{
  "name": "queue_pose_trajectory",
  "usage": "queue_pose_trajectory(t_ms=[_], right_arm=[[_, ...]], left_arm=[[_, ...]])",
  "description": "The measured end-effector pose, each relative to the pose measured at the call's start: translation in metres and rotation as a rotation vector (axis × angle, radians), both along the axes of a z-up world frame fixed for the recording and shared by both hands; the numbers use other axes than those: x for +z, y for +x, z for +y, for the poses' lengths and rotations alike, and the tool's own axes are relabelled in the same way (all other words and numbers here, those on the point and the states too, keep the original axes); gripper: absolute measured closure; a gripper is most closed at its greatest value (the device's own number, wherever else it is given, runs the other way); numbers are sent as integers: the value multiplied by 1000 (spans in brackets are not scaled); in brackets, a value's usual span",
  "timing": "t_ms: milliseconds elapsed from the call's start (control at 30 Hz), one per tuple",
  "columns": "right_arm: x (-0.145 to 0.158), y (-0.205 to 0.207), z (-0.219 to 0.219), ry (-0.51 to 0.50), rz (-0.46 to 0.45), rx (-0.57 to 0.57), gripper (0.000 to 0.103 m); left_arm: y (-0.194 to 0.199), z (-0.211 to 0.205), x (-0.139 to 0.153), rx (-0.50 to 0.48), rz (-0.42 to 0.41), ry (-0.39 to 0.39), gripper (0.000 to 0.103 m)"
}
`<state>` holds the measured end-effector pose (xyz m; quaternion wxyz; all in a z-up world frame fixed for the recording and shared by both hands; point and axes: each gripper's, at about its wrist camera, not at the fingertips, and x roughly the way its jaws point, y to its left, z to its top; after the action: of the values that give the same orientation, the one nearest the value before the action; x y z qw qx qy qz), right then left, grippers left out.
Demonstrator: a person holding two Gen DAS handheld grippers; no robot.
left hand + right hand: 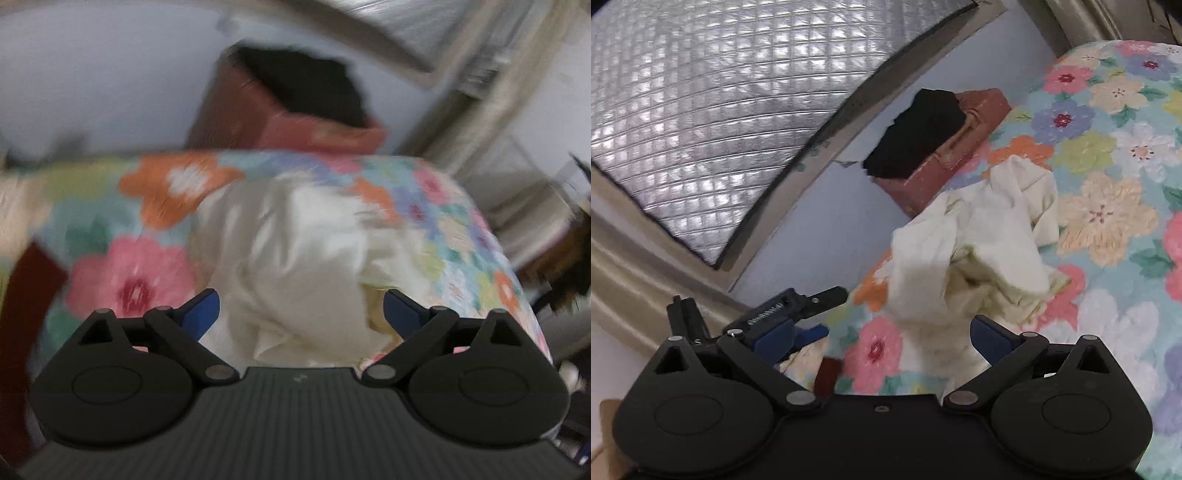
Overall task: Fold clothes
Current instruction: 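Grasp the cream garment with the left gripper while the right gripper grasps it too, then lift the garment with both grippers and shake it out over the bed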
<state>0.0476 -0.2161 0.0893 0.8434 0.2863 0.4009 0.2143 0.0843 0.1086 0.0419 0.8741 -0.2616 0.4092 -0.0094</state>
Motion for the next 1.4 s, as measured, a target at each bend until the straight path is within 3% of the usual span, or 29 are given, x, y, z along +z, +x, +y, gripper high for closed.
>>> queue_pose_trajectory(t_ms=[67, 200, 233, 267, 300, 400, 533, 600, 667, 700, 767, 833, 967, 1000, 1033, 1100, 1133, 1167, 1267, 1400], right_arm=[[-8, 15, 7, -99, 43, -44, 0], [-19, 29, 26, -272, -7, -34, 0], [-22, 34, 29, -286, -17, -28, 0], [-25, 40, 32, -295, -21, -26, 0], [-27, 46, 35, -309, -18, -25, 0], [-40, 68, 29, -287, -21, -60, 0], [-71, 110, 22, -285, -2, -116, 0], [-86, 132, 18, -290, 4, -156, 0], [-102, 151, 12, -310, 30, -240, 0], [-109, 159, 7, -304, 36, -275, 0], [-122, 173, 4, -270, 55, -304, 0], [-128, 185, 2, -207, 50, -288, 0], [-163, 196, 9, -4, 135, -243, 0], [-170, 197, 13, 19, 137, -234, 2], [-170, 196, 21, -9, 116, -206, 10], [-167, 193, 36, -76, 78, -139, 33], [-164, 190, 40, -73, 59, -109, 52], [-163, 188, 42, -49, 56, -84, 61], [-159, 183, 50, -18, 51, -42, 71], [-154, 175, 61, 15, 36, 12, 73]], left_arm=[[3, 0, -18, 51, 17, -24, 6], [-10, 4, -69, 140, -82, -85, 8], [-13, 5, -81, 160, -105, -103, 8], [-8, 7, -91, 154, -99, -179, 8], [-2, 10, -94, 150, -100, -245, 8], [26, 17, -98, 154, -124, -343, 6], [39, 6, -116, 165, -66, -153, 6], [50, 13, -132, 161, 19, -204, 6], [50, 33, -150, 246, 39, -411, 5], [46, 41, -158, 293, 27, -488, 4], [39, 51, -171, 353, 12, -557, 0], [36, 56, -190, 391, 43, -670, 0], [47, 49, -198, 371, 58, -710, 0], [51, 44, -193, 338, 54, -666, 0], [56, 38, -189, 304, 50, -625, 0], [67, 27, -188, 228, 54, -625, 0], [70, 23, -192, 215, 57, -666, 0], [72, 22, -196, 216, 60, -707, 2], [73, 22, -201, 222, 61, -753, 14], [78, 20, -200, 143, 61, -792, 29]])
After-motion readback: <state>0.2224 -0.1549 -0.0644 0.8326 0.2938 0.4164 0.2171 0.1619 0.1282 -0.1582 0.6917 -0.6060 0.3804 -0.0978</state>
